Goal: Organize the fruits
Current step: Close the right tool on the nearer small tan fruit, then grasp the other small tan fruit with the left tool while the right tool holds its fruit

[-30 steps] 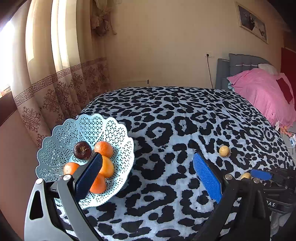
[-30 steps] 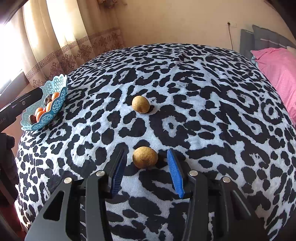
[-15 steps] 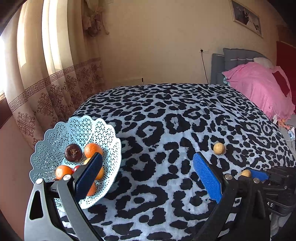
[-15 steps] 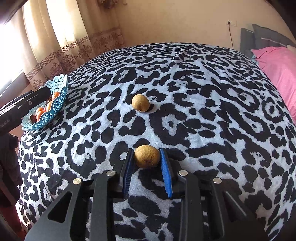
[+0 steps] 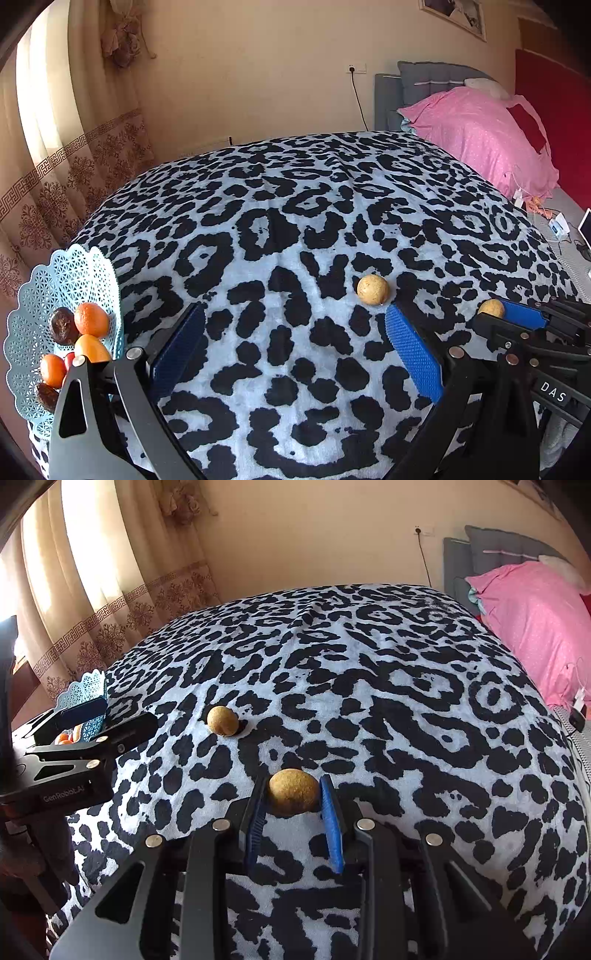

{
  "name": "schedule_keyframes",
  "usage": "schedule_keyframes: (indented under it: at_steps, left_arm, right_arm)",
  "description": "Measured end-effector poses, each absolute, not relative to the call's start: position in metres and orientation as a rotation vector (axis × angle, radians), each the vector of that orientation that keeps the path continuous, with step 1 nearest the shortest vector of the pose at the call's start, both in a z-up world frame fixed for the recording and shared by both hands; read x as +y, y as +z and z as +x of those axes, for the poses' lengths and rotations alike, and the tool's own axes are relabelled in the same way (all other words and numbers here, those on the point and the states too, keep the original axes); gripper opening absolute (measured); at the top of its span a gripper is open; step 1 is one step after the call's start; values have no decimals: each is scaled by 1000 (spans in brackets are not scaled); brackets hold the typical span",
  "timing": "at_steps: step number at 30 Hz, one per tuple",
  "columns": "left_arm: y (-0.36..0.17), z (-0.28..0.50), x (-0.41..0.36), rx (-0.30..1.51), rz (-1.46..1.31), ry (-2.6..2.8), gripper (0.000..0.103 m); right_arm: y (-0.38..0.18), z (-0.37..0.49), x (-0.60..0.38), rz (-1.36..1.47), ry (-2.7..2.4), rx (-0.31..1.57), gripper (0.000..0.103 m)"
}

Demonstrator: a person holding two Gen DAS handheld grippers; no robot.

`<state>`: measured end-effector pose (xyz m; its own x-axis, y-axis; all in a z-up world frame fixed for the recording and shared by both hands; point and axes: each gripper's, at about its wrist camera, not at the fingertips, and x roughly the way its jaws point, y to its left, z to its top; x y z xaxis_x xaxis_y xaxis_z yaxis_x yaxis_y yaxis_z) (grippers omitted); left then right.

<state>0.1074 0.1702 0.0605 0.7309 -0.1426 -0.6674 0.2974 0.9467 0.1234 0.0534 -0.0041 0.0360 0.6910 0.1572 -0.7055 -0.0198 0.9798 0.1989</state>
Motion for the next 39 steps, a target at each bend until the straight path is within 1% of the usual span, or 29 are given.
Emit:
schedule_keyframes:
  at_steps: [7, 8, 12, 13, 15, 19, 20, 22, 24, 25, 27, 28, 39]
  left_arm:
    - [49, 124, 147, 755, 229, -295, 98]
    - [48, 126, 144, 761, 229, -305, 95]
    - [38, 138, 133, 811, 226, -338, 81]
    - [35, 141, 131, 825, 222, -342, 80]
    - [30, 147, 128, 848, 209, -351, 73]
    - [20, 153, 121, 883, 199, -369, 64]
    - [18, 155, 120, 893, 196, -371, 59]
    - [15, 158, 120, 897, 188, -365, 56]
    - [16, 159, 121, 891, 183, -365, 46]
    - [16, 160, 120, 890, 181, -367, 43]
    - [17, 160, 121, 887, 176, -373, 33]
    - [17, 159, 121, 887, 173, -380, 30]
    - [28, 145, 131, 852, 178, -339, 29]
  right_arm:
    - [33, 54, -8, 205, 100, 806, 29]
    - [32, 54, -9, 209, 101, 809, 29]
    - [30, 54, -11, 225, 106, 815, 29]
    - [30, 54, -11, 229, 108, 816, 29]
    - [30, 54, -11, 232, 108, 815, 29]
    - [28, 54, -11, 236, 112, 818, 29]
    - [27, 55, -11, 236, 113, 819, 29]
    - [27, 55, -11, 238, 114, 822, 29]
    - [26, 55, -10, 240, 114, 825, 29]
    - [26, 56, -10, 241, 114, 825, 29]
    - [25, 56, -10, 241, 114, 825, 29]
    - [26, 56, -11, 240, 114, 826, 29]
    - [24, 56, -9, 231, 105, 826, 29]
